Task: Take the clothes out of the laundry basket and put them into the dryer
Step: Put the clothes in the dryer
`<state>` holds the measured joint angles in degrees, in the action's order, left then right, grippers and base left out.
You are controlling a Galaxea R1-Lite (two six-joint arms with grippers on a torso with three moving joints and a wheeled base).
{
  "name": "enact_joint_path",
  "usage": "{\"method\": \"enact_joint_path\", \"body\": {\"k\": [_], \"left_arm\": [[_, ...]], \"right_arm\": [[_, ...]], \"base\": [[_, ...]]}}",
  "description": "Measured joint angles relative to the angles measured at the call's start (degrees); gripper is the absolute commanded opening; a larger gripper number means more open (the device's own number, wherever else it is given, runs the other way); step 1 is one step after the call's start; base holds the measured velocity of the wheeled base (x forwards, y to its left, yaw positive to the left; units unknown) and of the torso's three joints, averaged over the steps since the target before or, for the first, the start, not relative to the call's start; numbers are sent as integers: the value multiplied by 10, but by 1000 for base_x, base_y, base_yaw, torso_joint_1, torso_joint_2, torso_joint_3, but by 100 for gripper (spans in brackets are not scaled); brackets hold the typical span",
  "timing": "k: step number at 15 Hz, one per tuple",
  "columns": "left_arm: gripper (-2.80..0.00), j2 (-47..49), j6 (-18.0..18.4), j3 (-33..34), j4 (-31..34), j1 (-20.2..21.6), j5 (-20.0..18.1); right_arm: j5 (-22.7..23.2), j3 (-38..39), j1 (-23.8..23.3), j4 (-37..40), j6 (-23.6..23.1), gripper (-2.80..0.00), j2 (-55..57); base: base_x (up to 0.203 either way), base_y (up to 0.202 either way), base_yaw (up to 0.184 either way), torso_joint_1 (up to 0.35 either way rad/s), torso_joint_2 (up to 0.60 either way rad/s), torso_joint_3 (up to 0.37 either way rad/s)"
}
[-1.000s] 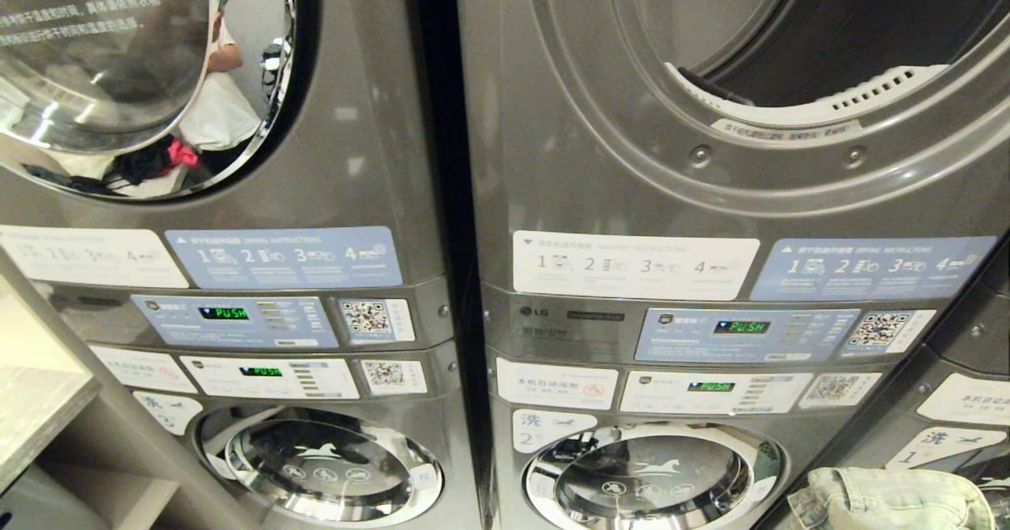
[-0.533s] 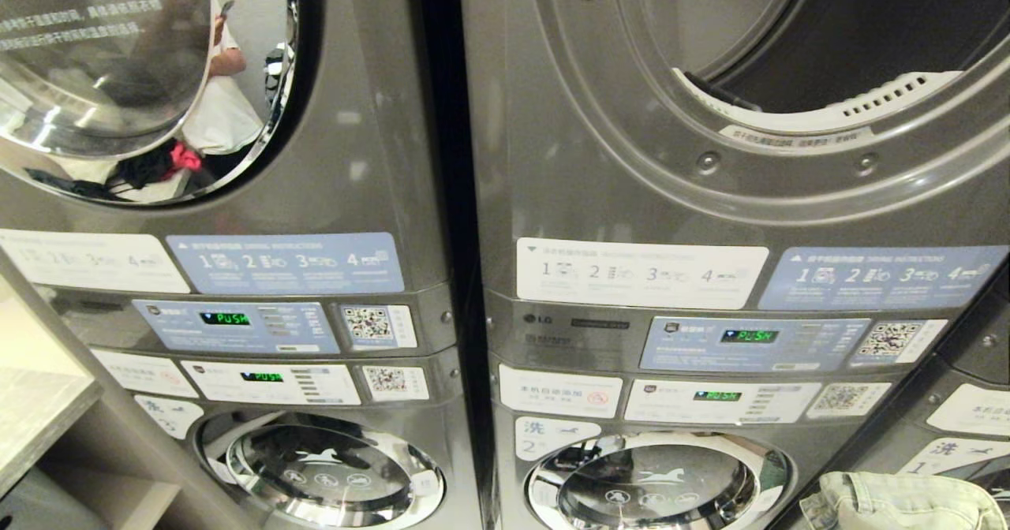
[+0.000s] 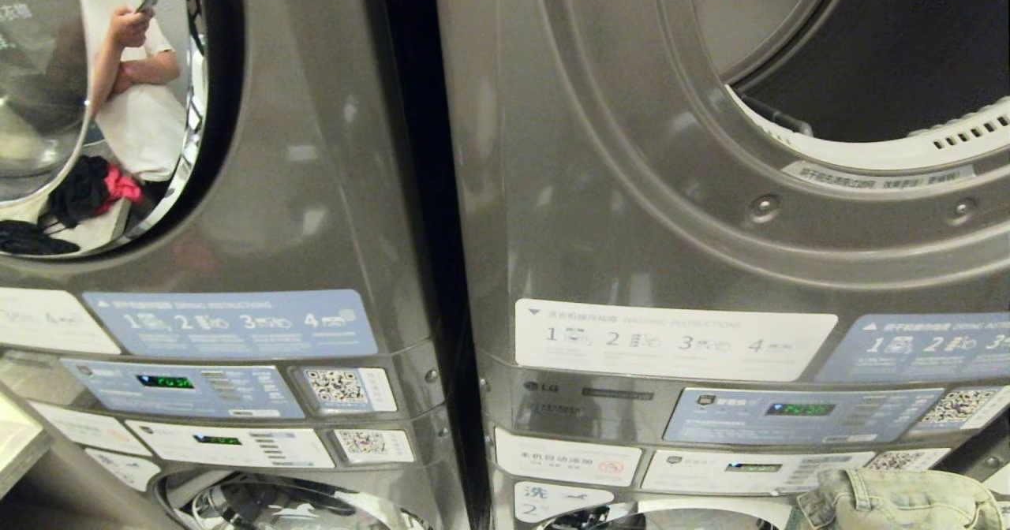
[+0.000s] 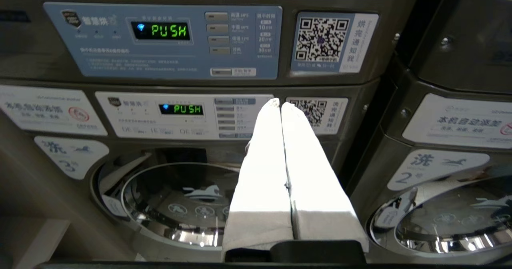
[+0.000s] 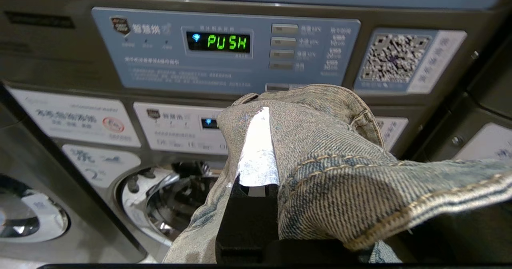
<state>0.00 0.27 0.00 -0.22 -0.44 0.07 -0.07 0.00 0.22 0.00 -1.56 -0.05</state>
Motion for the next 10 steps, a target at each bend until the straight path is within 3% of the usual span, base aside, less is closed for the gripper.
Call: {"method": "enact_joint_path", "body": {"k": [5,10], "left_arm": [[-280,0,-2,0,0,0,0],[-280,0,-2,0,0,0,0]], "right_arm": [[0,0,0,0,0,-280,0],[1,0,0,0,1,-280,0]], "base": [[168,0,-1,0,5,1],[0,0,0,0,0,0]]}}
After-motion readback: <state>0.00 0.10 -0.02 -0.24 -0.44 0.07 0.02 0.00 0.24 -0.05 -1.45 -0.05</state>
